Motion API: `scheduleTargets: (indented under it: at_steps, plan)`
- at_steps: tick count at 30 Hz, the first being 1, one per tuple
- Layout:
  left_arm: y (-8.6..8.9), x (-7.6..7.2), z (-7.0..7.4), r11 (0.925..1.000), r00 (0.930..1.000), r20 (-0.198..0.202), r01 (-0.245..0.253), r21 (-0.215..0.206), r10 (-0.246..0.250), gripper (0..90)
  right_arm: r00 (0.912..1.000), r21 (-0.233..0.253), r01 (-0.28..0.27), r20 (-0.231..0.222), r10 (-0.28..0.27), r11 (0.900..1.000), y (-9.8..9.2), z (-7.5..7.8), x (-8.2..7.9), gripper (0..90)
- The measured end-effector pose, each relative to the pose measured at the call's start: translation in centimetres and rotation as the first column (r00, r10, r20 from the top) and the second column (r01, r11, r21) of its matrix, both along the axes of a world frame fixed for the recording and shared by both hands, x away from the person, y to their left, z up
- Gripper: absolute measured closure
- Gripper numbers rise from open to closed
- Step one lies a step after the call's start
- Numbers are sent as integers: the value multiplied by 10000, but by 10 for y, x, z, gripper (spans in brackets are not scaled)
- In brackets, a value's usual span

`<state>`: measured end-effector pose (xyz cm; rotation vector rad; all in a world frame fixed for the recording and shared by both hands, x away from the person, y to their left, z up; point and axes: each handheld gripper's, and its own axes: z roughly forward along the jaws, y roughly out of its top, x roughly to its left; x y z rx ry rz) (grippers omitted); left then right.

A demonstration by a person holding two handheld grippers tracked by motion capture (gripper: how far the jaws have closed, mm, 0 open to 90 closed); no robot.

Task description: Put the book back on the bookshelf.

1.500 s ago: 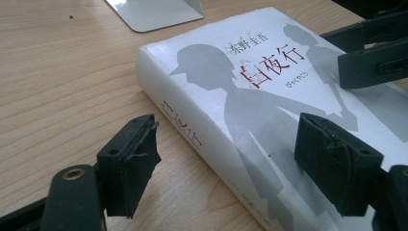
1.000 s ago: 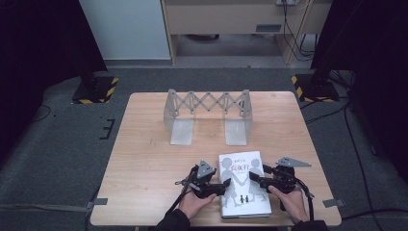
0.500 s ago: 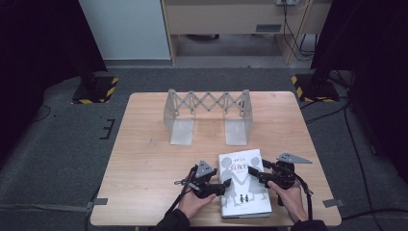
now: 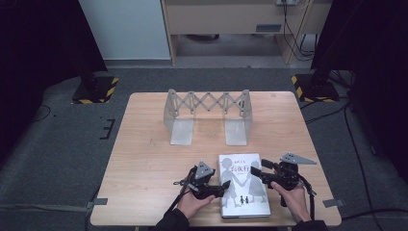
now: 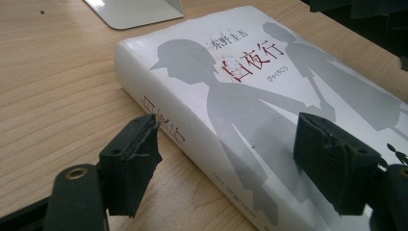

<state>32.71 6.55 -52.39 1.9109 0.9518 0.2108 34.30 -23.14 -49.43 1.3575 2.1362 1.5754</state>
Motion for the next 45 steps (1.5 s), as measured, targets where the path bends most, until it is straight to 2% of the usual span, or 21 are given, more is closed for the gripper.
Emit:
scheduleTargets:
  at_steps: [1, 5, 6, 7, 10, 15, 22, 24, 27, 29, 30, 38, 41, 45]
  plan:
    - [0, 0, 0, 10000, 10000, 23, 4, 27, -4, 231, 10000, -162, 57, 70, -56, 9999, -2, -1, 1, 292]
    - [0, -1, 1, 10000, 10000, 48, -18, 53, 18, 231, 9991, -353, 400, -145, -405, 9986, -6, -9, 2, 256]
    - [1, -1, 2, 9999, 9999, 153, -53, 147, 51, 237, 9994, -940, 271, -211, -292, 9952, -6, -15, 1, 241]
    - [1, -1, 2, 9999, 9999, 153, -53, 147, 51, 245, 9994, -1076, 249, -208, -273, 9939, -6, -17, 0, 232]
    - [7, -1, 6, 9992, 9996, 251, -125, 389, 115, 317, 9988, -1303, 92, -474, -155, 9914, -3, -23, -2, 214]
    - [12, -2, 7, 9990, 9994, 318, -172, 424, 158, 386, 9977, -1392, -153, -673, 59, 9901, 0, -26, -3, 234]
    - [10, -3, 7, 9992, 9995, 301, -91, 399, 79, 413, 9950, -1099, -452, -940, 348, 9929, 5, -27, -3, 260]
    - [10, -3, 7, 9993, 9995, 293, -127, 356, 117, 411, 9956, -1210, -458, -867, 354, 9916, 6, -26, -3, 260]
    - [10, -3, 7, 9993, 9995, 303, -142, 341, 132, 399, 9971, -1035, -412, -684, 343, 9938, 5, -23, -3, 268]
    - [10, -3, 6, 9994, 9994, 324, -163, 317, 153, 392, 9992, -623, -315, -285, 297, 9976, 5, -16, -4, 272]
    - [10, -3, 6, 9994, 9993, 331, -166, 319, 155, 389, 9993, -591, -310, -223, 297, 9978, 5, -14, -4, 272]
    - [11, -1, 6, 9992, 9995, 267, -202, 338, 193, 357, 9998, -186, -175, 100, 177, 9997, 8, -8, 1, 276]
    - [12, -1, 5, 9993, 9995, 242, -222, 311, 214, 340, 9997, 218, -154, 197, 150, 9996, 10, -5, 3, 273]
    - [12, 0, 5, 9993, 9994, 229, -253, 284, 246, 333, 9996, 371, -101, 268, 91, 9993, 11, -3, 3, 272]
